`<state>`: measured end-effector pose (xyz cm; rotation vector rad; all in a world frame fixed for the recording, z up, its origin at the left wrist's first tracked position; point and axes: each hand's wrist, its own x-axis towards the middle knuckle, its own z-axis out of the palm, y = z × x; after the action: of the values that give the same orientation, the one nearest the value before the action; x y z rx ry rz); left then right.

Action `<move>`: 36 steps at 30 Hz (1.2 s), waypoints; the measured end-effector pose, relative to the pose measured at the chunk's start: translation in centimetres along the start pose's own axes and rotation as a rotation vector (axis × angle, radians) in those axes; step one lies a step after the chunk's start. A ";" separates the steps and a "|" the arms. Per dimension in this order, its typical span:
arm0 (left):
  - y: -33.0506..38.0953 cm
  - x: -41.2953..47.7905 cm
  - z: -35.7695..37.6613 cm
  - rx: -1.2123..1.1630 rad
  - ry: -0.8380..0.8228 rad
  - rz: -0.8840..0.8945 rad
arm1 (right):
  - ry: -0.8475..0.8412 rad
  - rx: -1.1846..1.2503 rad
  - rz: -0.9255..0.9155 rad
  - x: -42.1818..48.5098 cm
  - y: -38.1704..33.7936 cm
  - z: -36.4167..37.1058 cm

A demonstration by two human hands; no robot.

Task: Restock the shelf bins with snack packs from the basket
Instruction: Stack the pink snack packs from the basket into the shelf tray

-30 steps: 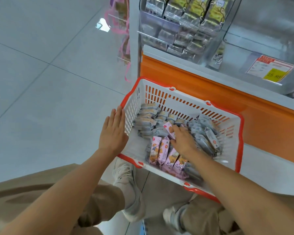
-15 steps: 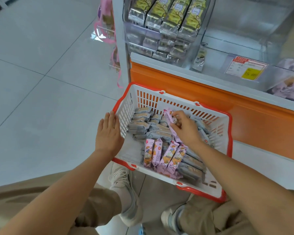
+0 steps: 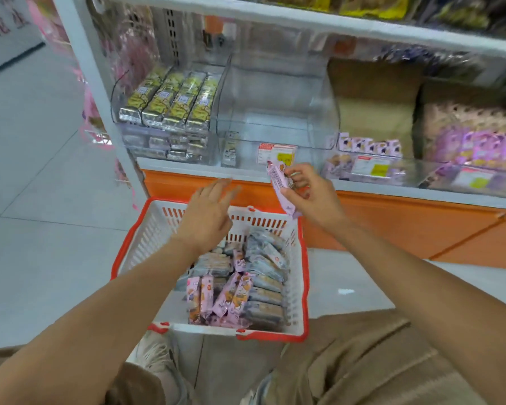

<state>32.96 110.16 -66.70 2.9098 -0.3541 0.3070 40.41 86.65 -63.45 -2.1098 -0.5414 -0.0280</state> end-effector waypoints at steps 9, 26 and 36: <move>7.4 10.2 -2.2 -0.008 0.075 0.257 | 0.333 -0.089 0.019 1.5 1.4 -13.6; 9.1 18.1 1.1 0.129 0.051 0.371 | 0.482 -0.731 0.360 7.5 9.2 -21.1; 8.8 18.5 2.4 0.183 0.159 0.398 | 0.302 -0.949 0.594 9.5 11.5 -20.0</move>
<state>48.69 97.25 -63.31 2.9421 -0.9250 0.6562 57.15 68.72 -58.95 -3.0258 0.3920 -0.3085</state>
